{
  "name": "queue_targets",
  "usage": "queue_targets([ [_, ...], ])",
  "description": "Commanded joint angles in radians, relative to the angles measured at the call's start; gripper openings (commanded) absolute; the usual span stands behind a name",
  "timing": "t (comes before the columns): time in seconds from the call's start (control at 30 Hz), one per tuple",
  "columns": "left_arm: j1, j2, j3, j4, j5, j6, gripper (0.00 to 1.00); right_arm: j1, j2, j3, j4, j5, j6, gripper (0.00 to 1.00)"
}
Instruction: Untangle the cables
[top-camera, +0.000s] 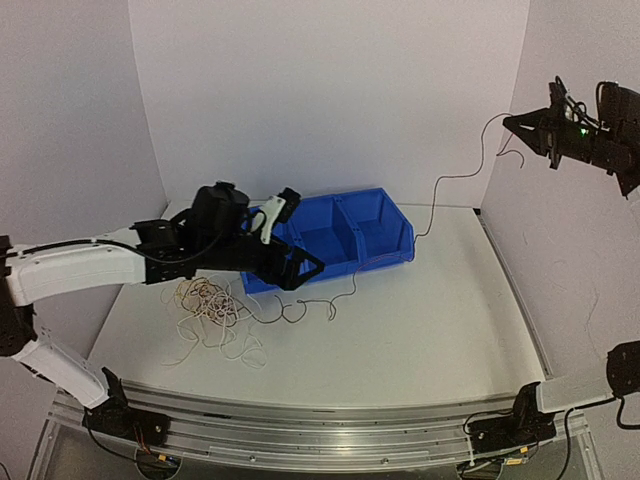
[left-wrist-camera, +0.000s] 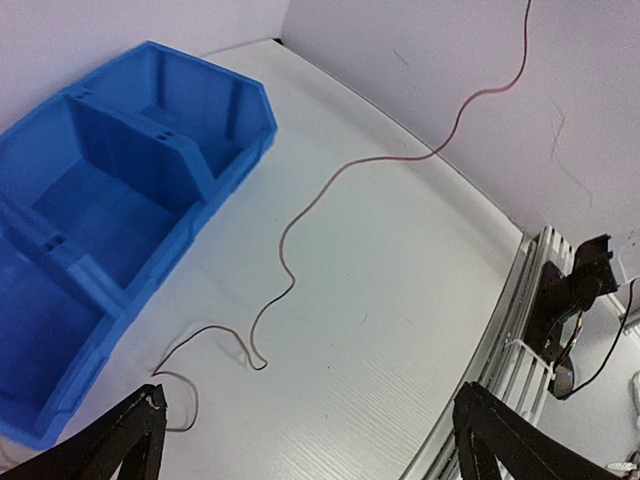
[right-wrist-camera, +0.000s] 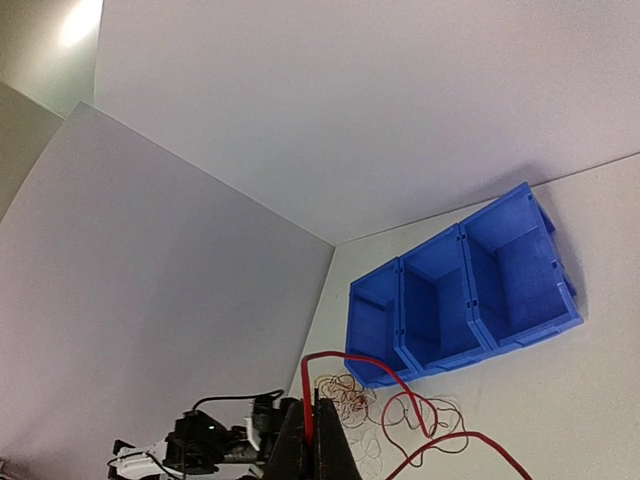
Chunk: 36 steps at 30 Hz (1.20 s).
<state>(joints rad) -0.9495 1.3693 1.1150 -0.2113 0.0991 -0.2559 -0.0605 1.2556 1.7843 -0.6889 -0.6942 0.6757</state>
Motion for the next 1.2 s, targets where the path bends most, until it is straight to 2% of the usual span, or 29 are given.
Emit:
queue_targets([
  [0.0, -0.046, 0.269, 0.098, 0.050, 0.137, 0.108, 0.99, 0.001, -0.009, -0.001, 0.052, -0.069, 0.056, 0.00],
  [0.17, -0.062, 0.442, 0.172, 0.028, 0.139, 0.105, 0.95, 0.001, -0.019, 0.004, 0.052, -0.067, 0.062, 0.00],
  [0.27, -0.071, 0.523, 0.190, 0.071, 0.129, 0.079, 0.92, 0.001, -0.022, 0.000, 0.053, -0.065, 0.062, 0.00],
  [0.43, -0.072, 0.652, 0.273, 0.087, -0.005, -0.015, 0.73, 0.001, -0.024, -0.004, 0.053, -0.077, 0.067, 0.00],
  [0.63, -0.072, 0.708, 0.319, 0.077, -0.162, -0.045, 0.55, 0.001, -0.039, -0.023, 0.055, -0.079, 0.068, 0.00],
  [0.83, -0.072, 0.760, 0.379, 0.034, -0.251, -0.064, 0.50, 0.001, -0.053, -0.033, 0.054, -0.082, 0.066, 0.00],
  [0.9, -0.072, 0.769, 0.394, 0.028, -0.265, -0.062, 0.41, 0.001, -0.058, -0.037, 0.054, -0.085, 0.065, 0.00],
  [0.93, -0.072, 0.772, 0.404, 0.021, -0.266, -0.060, 0.32, 0.001, -0.060, -0.039, 0.054, -0.084, 0.065, 0.00],
  [1.0, -0.072, 0.773, 0.429, -0.013, -0.260, -0.064, 0.04, 0.001, -0.063, -0.045, 0.054, -0.076, 0.057, 0.00],
  [1.03, -0.073, 0.764, 0.429, -0.019, -0.250, -0.062, 0.00, 0.001, -0.067, -0.050, 0.053, -0.069, 0.055, 0.00],
  [1.17, -0.096, 0.671, 0.433, -0.011, -0.188, -0.038, 0.00, 0.001, -0.083, -0.110, 0.052, -0.034, 0.026, 0.00],
])
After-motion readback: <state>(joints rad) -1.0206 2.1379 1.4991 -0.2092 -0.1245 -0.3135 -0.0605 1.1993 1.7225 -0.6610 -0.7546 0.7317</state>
